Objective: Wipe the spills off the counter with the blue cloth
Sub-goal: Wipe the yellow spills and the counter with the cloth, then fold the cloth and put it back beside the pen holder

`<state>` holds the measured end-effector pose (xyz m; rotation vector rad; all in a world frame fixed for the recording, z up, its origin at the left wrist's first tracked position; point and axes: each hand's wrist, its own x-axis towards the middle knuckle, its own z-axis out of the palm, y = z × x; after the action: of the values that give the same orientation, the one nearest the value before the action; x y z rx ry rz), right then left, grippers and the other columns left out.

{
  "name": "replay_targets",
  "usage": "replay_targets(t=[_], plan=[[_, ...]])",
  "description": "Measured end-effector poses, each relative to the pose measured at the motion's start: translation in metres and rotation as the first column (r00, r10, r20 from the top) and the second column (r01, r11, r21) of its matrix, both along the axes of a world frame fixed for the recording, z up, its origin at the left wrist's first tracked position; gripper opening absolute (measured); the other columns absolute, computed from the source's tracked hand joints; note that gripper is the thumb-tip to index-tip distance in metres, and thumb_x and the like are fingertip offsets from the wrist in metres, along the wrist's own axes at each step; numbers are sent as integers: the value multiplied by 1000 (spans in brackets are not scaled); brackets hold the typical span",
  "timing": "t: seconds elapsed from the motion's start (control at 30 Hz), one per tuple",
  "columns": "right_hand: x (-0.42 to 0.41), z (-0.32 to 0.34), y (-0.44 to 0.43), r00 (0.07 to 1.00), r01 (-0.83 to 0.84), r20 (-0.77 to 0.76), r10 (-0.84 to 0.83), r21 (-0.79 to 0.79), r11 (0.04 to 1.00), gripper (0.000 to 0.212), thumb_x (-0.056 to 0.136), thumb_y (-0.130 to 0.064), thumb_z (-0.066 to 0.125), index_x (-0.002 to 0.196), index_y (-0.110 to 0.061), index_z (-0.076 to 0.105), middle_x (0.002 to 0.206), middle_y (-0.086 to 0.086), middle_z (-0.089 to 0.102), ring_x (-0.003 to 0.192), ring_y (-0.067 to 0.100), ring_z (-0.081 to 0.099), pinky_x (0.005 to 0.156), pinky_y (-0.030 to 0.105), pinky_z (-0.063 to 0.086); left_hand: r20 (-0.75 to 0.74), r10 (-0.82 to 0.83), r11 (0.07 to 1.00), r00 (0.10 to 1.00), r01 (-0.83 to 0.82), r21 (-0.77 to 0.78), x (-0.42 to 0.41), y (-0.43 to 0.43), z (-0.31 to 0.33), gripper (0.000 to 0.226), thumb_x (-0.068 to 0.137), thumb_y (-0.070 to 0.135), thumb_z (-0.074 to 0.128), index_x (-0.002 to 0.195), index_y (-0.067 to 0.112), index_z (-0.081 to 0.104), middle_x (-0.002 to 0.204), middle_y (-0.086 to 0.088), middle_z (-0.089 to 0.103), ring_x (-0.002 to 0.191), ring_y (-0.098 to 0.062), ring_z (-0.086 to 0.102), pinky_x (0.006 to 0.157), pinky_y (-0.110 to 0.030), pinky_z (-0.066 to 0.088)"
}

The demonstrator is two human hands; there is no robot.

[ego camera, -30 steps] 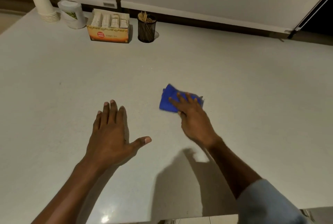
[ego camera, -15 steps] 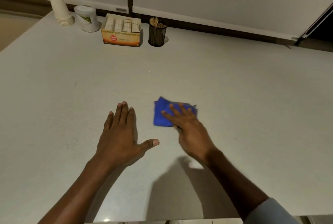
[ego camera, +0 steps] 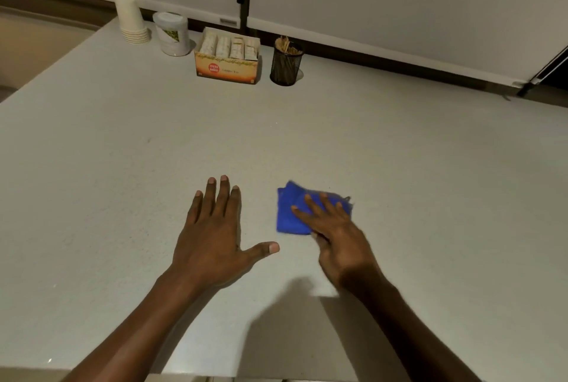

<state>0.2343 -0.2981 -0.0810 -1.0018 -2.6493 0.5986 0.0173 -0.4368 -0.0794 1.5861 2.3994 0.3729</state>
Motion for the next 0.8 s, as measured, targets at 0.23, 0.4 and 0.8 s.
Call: replay_targets(t=[0.23,0.4,0.8], plan=[[-49,8,63,988,146,41,-146,13,989,55,102,-6,51,150,-32,45,165,6,33,155,34,21,125,56,16,11,-2,999,1000,3,-46,1,0,6,142,66,106,17,169,12,-10,176,-10,-26,162,-28,-29,135,-51,-7],[-68,5,8,999,-39,-3,39,-2,999,66,99,0,53,152,-38,41,166,-4,30,157,25,15,128,51,16,18,10,999,1000,-9,-47,1,4,6,145,67,106,29,170,9,-6,177,-14,-18,164,-32,-20,135,-51,-6],[9,70,-2,981,-168,-142,135,-251,953,53,94,-7,47,142,-27,58,134,-6,69,125,9,63,108,37,51,-128,-323,777,938,340,530,14,30,31,65,80,34,86,140,16,67,160,-13,54,155,-36,42,127,-63,28]])
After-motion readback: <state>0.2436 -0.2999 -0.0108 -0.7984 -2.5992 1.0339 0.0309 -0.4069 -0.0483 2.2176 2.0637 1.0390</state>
